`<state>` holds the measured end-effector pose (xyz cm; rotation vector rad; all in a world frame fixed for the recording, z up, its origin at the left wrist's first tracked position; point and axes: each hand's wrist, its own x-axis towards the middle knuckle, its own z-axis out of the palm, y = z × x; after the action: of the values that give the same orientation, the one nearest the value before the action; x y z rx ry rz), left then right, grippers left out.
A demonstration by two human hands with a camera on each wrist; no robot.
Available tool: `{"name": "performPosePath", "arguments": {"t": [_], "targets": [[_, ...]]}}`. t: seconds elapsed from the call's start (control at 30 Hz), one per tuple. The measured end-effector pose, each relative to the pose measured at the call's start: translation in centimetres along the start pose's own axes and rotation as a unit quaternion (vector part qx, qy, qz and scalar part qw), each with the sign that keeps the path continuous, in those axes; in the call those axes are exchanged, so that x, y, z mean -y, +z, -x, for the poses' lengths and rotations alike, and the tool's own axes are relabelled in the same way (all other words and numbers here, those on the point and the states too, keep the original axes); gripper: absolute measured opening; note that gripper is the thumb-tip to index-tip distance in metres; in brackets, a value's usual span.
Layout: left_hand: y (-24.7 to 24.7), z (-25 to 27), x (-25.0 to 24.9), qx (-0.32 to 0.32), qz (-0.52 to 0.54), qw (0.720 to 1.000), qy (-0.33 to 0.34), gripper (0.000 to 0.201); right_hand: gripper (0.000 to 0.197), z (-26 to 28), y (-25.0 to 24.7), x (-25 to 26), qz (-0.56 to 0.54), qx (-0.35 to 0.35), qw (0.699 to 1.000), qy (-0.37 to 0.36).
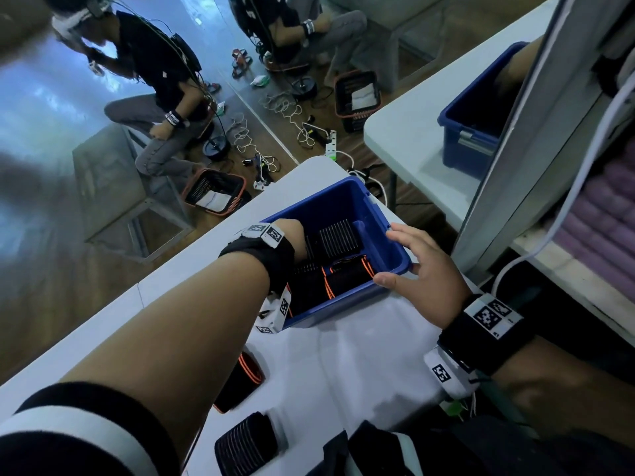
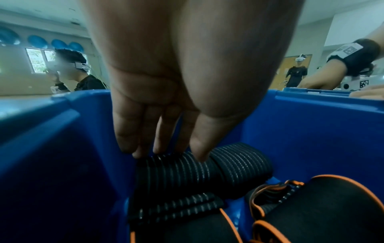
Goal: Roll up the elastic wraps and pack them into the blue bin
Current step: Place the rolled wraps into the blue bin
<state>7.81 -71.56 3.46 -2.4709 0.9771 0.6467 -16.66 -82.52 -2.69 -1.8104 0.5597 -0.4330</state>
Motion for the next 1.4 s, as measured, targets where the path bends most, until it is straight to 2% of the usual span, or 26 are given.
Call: {"name": "performPosePath", "arguments": {"t": [0.1,0.2,0.3,0.4,0.47,0.57,0.63,0.7,0.83,0.97,1.03,1.07,1.17,1.23,1.4], "targets": [[-0.3,1.4,0.2,-0.026,0.012,0.999,0.026,0.021,0.072,-0.2,0.0,-0.1,-0.003,0.001,1.0,-0.008],[-1.5,4.2,1.4,-0.094,0.088,0.99,0.058,0.027,0.07,-0.5,0.0,-0.1,-0.009,0.01,1.0,-0.015],[-1.9,8.5,3.9,-0.19,0.21,0.957,0.065,0.019,0.068,-0.9,0.4,0.2,-0.017,0.011,1.0,-0.023],[1.0,12.9,8.1,-0.258,0.3,0.918,0.006,0.008,0.067,-1.3,1.4,0.4,-0.015,0.022,0.999,-0.027],[4.7,14.8,11.0,-0.244,0.33,0.91,-0.065,0.007,0.066,-1.5,2.0,0.4,-0.008,0.026,0.999,-0.04],[10.7,16.2,13.7,-0.144,0.309,0.928,-0.149,0.015,0.065,-2.0,2.9,0.3,-0.01,0.034,0.998,-0.051],[14.0,16.6,14.0,-0.067,0.288,0.942,-0.159,0.035,0.064,-2.3,3.4,0.3,-0.002,0.042,0.998,-0.056],[16.1,16.8,13.5,-0.023,0.268,0.951,-0.15,0.05,0.064,-2.5,3.6,0.2,0.011,0.046,0.997,-0.062],[17.9,16.4,12.5,-0.02,0.265,0.953,-0.146,0.066,0.063,-2.5,3.6,0.3,0.011,0.048,0.996,-0.072],[18.5,16.0,12.4,-0.034,0.323,0.933,-0.156,0.088,0.063,-2.5,3.6,0.1,0.02,0.047,0.996,-0.075],[18.5,15.7,12.2,-0.02,0.307,0.94,-0.151,0.095,0.063,-2.6,3.6,0.0,0.019,0.047,0.996,-0.078],[18.5,15.7,12.1,-0.013,0.282,0.949,-0.142,0.089,0.063,-2.5,3.6,0.0,0.018,0.046,0.996,-0.079],[18.5,15.8,11.6,-0.003,0.218,0.969,-0.116,0.054,0.063,-2.6,3.6,0.0,0.017,0.047,0.996,-0.078],[18.8,15.9,11.1,0.0,0.211,0.971,-0.113,0.048,0.063,-2.5,3.6,0.0,0.007,0.05,0.996,-0.073],[19.2,16.0,10.3,-0.013,0.219,0.967,-0.128,0.048,0.063,-2.6,3.6,-0.1,-0.01,0.056,0.996,-0.069]]}}
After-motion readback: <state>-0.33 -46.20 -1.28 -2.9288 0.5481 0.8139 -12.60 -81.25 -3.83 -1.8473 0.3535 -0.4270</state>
